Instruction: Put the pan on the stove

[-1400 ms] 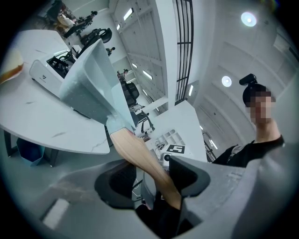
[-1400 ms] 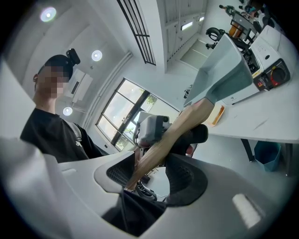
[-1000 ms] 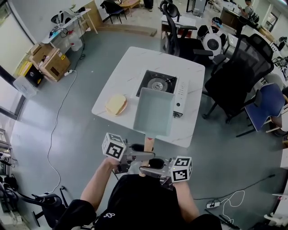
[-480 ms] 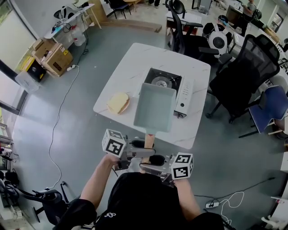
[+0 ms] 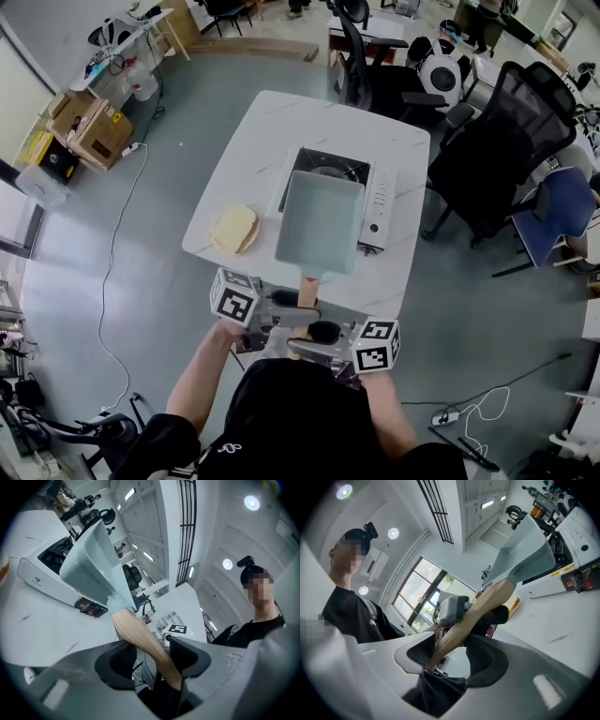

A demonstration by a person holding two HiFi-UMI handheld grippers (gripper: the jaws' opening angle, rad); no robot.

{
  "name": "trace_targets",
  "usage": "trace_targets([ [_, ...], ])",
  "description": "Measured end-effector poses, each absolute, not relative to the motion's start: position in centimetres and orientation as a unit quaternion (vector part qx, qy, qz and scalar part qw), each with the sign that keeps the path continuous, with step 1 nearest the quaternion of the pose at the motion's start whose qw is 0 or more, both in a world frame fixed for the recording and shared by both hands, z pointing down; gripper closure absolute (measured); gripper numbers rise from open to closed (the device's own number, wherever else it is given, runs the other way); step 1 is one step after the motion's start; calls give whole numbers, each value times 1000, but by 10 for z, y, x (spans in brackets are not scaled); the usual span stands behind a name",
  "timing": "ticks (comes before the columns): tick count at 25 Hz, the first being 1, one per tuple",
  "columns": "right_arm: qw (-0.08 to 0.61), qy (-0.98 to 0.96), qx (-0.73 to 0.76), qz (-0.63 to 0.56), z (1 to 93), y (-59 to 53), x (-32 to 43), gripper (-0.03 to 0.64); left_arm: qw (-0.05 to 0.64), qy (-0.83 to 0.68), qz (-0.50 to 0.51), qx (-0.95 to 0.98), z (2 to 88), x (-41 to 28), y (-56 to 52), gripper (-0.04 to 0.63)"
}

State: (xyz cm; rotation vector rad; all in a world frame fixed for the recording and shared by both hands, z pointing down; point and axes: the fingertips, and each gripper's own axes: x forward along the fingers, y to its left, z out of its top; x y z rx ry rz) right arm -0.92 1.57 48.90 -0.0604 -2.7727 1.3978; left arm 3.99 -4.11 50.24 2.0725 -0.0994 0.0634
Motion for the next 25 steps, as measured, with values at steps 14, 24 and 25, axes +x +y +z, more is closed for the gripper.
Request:
trace_targets([
  [14,9,-883,28,469,500,-54,-34,405,523,0,41,851,514,20,-106,376],
  [24,11,-876,55,479,511,-98,-55,405,534,25,45,844,525,2,-146,376],
  [25,11,-876,57,479,512,-102,-56,405,535,28,44,843,526,1,-150,376],
])
